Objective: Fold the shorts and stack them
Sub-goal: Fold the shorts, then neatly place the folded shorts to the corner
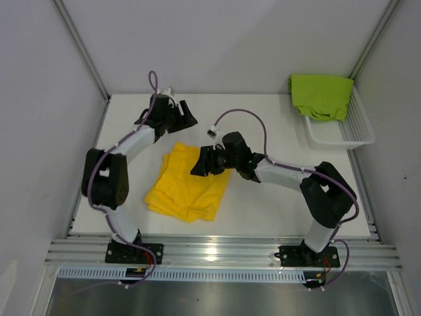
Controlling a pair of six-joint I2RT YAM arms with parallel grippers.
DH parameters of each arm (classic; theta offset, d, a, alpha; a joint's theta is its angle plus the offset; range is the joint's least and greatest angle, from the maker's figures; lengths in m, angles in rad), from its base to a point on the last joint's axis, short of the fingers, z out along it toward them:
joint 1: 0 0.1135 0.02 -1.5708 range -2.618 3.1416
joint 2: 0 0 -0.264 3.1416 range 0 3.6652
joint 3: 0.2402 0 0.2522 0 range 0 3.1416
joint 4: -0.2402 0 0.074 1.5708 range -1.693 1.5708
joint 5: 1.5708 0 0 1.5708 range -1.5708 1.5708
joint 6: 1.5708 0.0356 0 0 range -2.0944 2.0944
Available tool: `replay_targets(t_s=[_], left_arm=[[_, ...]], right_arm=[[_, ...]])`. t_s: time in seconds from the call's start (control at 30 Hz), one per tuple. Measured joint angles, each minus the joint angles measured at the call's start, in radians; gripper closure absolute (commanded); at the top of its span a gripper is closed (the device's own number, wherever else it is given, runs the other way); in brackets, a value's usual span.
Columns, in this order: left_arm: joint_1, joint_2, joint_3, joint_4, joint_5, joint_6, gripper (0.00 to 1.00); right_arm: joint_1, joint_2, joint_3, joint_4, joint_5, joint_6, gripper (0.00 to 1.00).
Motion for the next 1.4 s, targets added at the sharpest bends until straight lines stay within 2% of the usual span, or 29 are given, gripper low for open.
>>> replay_targets(t_s=[0.03, 0.07, 0.13, 0.23, 0.37, 0.57, 0.63, 0.67, 0.9, 0.93, 1.2, 1.4], left_arm=[[0.009, -0.065, -0.045, 0.006, -0.011, -0.011, 0.18], [0.018, -0.147, -0.111, 0.026, -0.027, -0.025, 0.1], [0.023, -0.277, -0.212, 0.043, -0.045, -0.051, 0.01], [0.021, -0.459, -0.39, 0.109, -0.061, -0.106, 0.01], [0.021, -0.584, -0.567, 0.142, -0.062, -0.165, 0.01], [0.009, -0.72, -0.76, 0.143, -0.053, -0.229, 0.01], [0.001, -0.766, -0.788, 0.124, -0.051, -0.24, 0.01], [-0.002, -0.787, -0.795, 0.114, -0.05, -0.243, 0.01], [-0.005, -0.885, -0.805, 0.056, -0.047, -0.24, 0.01], [-0.005, -0.891, -0.805, 0.053, -0.047, -0.239, 0.01], [-0.005, -0.898, -0.806, 0.032, -0.044, -0.231, 0.01], [-0.005, -0.898, -0.806, 0.016, -0.043, -0.223, 0.01]], right_arm=[[-0.023, -0.013, 0.023, -0.026, -0.001, -0.022, 0.31], [-0.05, -0.023, 0.043, -0.05, -0.002, -0.039, 0.31], [-0.105, -0.037, 0.066, -0.086, -0.017, -0.067, 0.3], [-0.198, -0.033, 0.082, -0.15, -0.035, -0.092, 0.29], [-0.296, 0.032, 0.144, -0.259, -0.033, -0.133, 0.27], [-0.286, 0.209, 0.342, -0.383, 0.02, -0.259, 0.25], [-0.276, 0.244, 0.379, -0.404, 0.027, -0.313, 0.25], [-0.27, 0.259, 0.391, -0.408, 0.028, -0.343, 0.15], [-0.256, 0.323, 0.425, -0.42, -0.003, -0.536, 0.13], [-0.258, 0.341, 0.444, -0.428, -0.014, -0.547, 0.01], [-0.283, 0.481, 0.605, -0.491, -0.129, -0.62, 0.04], [-0.265, 0.504, 0.641, -0.559, -0.195, -0.678, 0.19]])
